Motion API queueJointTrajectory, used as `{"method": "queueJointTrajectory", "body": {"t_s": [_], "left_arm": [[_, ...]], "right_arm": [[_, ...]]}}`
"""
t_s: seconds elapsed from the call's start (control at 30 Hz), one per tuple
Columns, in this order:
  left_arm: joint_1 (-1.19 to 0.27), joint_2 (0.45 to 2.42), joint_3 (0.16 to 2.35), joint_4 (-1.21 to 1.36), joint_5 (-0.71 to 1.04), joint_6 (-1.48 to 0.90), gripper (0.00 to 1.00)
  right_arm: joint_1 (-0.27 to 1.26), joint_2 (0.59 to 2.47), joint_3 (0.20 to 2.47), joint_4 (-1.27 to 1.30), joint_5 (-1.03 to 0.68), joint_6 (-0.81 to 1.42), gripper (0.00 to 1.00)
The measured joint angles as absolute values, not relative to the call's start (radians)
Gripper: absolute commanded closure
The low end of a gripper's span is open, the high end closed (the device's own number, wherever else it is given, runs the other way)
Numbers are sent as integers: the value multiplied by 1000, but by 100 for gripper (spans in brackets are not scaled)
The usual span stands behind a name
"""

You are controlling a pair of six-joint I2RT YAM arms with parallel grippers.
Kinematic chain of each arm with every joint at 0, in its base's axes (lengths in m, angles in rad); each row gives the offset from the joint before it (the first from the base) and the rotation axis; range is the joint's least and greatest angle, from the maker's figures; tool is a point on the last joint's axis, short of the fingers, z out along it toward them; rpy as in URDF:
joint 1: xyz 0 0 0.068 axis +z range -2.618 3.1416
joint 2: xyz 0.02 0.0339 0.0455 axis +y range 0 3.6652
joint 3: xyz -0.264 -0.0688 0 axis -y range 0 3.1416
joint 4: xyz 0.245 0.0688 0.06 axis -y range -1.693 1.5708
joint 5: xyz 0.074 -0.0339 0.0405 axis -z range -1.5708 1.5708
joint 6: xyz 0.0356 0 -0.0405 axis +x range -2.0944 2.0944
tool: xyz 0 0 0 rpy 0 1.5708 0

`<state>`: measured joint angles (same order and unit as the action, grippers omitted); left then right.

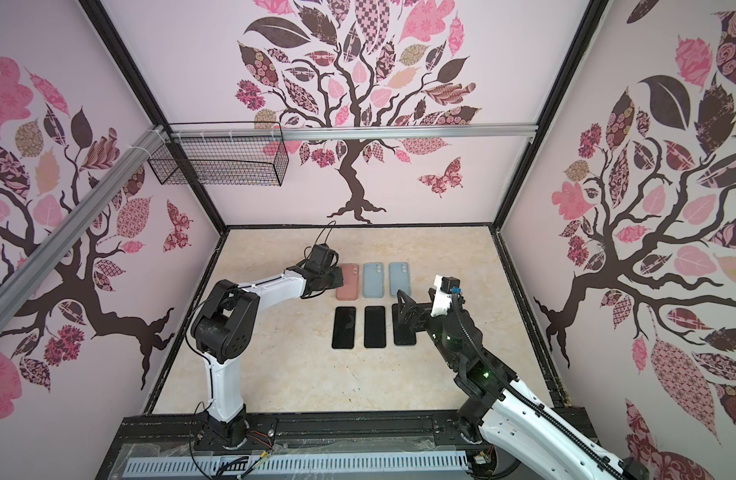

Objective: Take the phone out of the phone case
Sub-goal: 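Place the pink case by the blue cases with the left gripper while the right withdraws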

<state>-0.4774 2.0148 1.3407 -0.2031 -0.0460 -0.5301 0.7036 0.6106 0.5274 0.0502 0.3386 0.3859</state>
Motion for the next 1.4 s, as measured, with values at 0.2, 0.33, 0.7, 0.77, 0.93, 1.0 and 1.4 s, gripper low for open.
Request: {"method": "queueJointTrajectory", "body": {"t_s": [0.2, 0.33, 0.7, 0.77, 0.93, 1.0, 1.4], "left_arm": [[-476, 2048, 1369, -202, -39, -524, 100], [-472, 2069, 1383, -206, -40, -523, 100], [-463, 2119, 1450, -218, -41, -523, 100], [-463, 2132, 1459, -220, -42, -522, 100], [-461, 2143, 1462, -237, -48, -519, 100], [-460, 2143, 1465, -241, -50, -519, 100], [-452, 2155, 1483, -262, -55, -524, 78]], "right_arm": [[704, 631, 527, 57, 336, 372, 1], [704, 650, 528, 57, 327, 364, 1], [704, 691, 528, 56, 295, 359, 1], [704, 695, 528, 54, 290, 359, 1], [704, 696, 528, 49, 282, 359, 1], [704, 698, 528, 49, 278, 359, 1], [704, 712, 528, 46, 263, 360, 1]]}}
